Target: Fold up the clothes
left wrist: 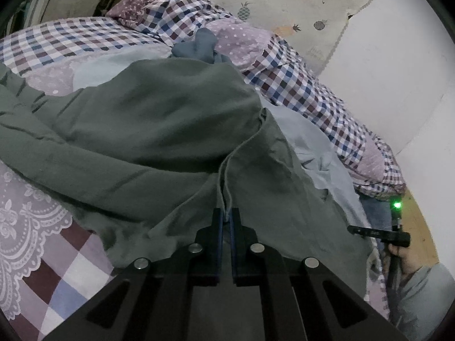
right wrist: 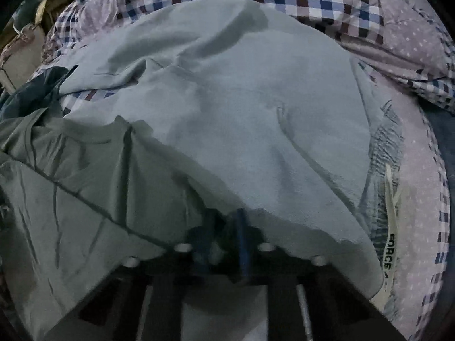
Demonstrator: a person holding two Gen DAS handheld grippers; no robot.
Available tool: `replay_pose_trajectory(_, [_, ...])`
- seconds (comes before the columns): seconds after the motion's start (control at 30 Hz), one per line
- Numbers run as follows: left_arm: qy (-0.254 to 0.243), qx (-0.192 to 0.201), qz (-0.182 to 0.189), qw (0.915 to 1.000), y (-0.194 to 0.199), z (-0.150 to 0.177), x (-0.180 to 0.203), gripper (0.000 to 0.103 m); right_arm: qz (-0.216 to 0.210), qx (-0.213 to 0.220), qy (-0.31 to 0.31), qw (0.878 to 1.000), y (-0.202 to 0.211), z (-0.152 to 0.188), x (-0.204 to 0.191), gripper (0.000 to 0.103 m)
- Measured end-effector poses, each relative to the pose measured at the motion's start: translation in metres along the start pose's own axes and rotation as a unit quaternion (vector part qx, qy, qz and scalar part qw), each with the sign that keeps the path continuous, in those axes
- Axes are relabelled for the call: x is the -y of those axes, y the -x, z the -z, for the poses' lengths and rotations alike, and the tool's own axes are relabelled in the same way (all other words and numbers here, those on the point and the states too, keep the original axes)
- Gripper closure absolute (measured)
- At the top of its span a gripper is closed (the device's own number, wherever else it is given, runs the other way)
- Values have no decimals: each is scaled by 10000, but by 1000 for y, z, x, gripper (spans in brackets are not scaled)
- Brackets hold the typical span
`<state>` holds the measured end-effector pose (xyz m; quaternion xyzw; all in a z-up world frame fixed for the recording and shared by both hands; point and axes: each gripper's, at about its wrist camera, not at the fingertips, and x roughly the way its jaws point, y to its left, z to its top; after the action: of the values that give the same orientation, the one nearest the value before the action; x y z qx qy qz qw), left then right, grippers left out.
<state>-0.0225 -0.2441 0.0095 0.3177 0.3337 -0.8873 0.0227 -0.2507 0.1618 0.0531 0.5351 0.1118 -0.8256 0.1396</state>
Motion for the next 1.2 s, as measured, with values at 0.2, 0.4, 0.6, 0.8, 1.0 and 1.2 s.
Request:
replay_pose_trajectory(0.2, [-52, -109, 67, 9999, -2, -2, 1, 99, -1, 111, -86, 9999, 5, 4, 2, 97])
replay_pose_trajectory(0.4, [-480, -131, -288, 9983, -6, 1, 13, 59, -241, 158, -197, 9994, 3, 4, 3, 93])
replay_pose_trajectory(0.6, [-516, -144, -427, 9977, -10, 0, 12, 49, -492, 221, -242, 9983, 5, 3, 8, 66])
replay_pose_trajectory(0.8, [-365, -19, -257, 9990, -6, -2, 7, 72, -583, 258, -257, 9976, 3, 2, 10, 66])
replay_pose_trajectory(1.0, [-100, -35, -178, 9998, -5, -4, -1, 100, -580, 364, -464, 9966, 5, -2, 22, 66])
replay_pose_trajectory(1.2, [-160, -1, -168, 9997, 0, -2, 2, 100, -813, 145, -300, 9961, -5, -12, 15, 66])
